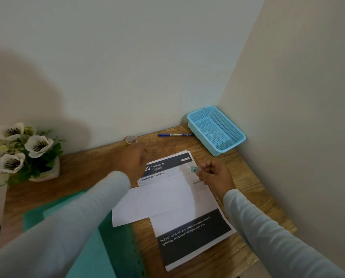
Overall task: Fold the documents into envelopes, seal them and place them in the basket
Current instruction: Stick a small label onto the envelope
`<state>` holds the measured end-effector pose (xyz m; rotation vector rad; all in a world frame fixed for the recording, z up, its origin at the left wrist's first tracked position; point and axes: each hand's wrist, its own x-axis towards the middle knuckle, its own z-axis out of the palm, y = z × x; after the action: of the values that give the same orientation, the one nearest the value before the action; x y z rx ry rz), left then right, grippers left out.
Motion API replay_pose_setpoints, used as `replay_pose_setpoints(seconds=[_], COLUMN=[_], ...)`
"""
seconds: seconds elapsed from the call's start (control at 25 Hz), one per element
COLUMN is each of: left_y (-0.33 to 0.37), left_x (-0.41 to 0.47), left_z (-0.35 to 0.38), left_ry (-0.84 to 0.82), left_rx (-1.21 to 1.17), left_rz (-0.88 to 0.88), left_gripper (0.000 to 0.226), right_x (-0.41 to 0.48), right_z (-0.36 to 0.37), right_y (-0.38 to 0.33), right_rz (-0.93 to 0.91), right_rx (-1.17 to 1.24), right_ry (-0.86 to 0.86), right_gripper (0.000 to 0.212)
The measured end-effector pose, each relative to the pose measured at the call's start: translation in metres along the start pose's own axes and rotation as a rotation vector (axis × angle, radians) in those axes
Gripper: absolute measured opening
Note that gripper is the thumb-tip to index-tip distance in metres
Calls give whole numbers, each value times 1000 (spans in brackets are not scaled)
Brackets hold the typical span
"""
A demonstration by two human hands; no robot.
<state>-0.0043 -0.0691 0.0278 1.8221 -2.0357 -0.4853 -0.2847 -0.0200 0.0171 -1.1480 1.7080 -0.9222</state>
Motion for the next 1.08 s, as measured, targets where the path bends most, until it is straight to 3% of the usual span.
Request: replay_pose_setpoints(seconds=[0.2,0.6,0.88,1.08], left_y=[30,28,29,29], left_x=[-44,-58,-59,-59], left_z=[55,95,98,99], left_ry=[-147,-21,-20,-18], left_rx=[-135,129,243,254], left_rz=[126,256,284,281], left_gripper=[17,32,48,47], right_x=[0,13,15,15], right_z=[15,37,43,43], right_y=[8,9,13,14], right_rz=[91,41,43,19], right_rx=[-80,-443,-503,-533], right_ry=[-27,-62,-48,-45], right_gripper=[1,11,9,10])
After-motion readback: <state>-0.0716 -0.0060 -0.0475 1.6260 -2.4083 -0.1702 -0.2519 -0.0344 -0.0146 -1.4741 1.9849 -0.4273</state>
